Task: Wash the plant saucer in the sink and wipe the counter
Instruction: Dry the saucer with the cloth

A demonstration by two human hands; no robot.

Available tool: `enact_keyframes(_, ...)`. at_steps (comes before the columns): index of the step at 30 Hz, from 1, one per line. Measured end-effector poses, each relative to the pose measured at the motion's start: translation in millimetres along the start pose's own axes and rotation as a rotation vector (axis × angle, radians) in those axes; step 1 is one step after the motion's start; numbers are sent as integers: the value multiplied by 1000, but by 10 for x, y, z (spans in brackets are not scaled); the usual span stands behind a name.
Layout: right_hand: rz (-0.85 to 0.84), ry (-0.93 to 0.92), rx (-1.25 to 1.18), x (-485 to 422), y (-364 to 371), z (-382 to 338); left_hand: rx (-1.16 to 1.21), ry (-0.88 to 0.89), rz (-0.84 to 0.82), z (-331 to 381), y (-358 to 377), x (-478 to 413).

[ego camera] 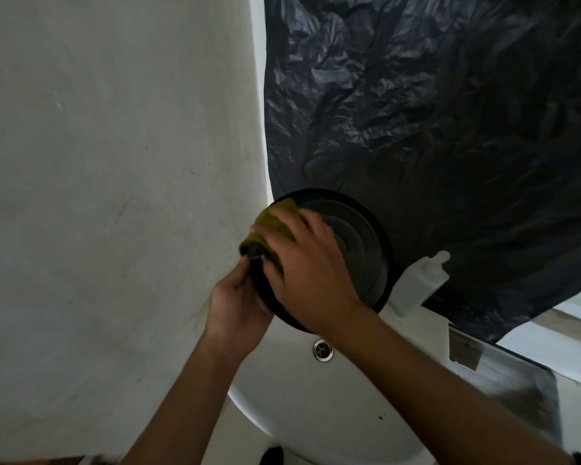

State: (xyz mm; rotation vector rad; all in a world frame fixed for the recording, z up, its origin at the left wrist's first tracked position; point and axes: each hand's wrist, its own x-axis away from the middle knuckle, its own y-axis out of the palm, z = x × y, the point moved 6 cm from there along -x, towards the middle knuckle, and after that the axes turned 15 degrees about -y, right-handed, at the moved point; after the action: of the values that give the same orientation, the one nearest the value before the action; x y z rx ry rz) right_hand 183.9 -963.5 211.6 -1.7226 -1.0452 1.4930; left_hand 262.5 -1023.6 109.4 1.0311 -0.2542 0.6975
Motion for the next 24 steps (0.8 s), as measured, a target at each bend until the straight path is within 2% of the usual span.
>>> enact_keyframes(7, 109, 171, -41, 79, -109, 658, 50, 60, 15, 164, -165, 23)
enact_keyframes(11, 108, 215, -85, 368, -45, 682, 40, 95, 68, 235, -228, -49)
enact_keyframes(17, 92, 96, -86, 570, 111, 195, 29, 111, 55, 242, -143, -184)
enact_keyframes(24, 63, -40, -31, 203, 130, 51, -126, 159, 28, 325, 135, -98)
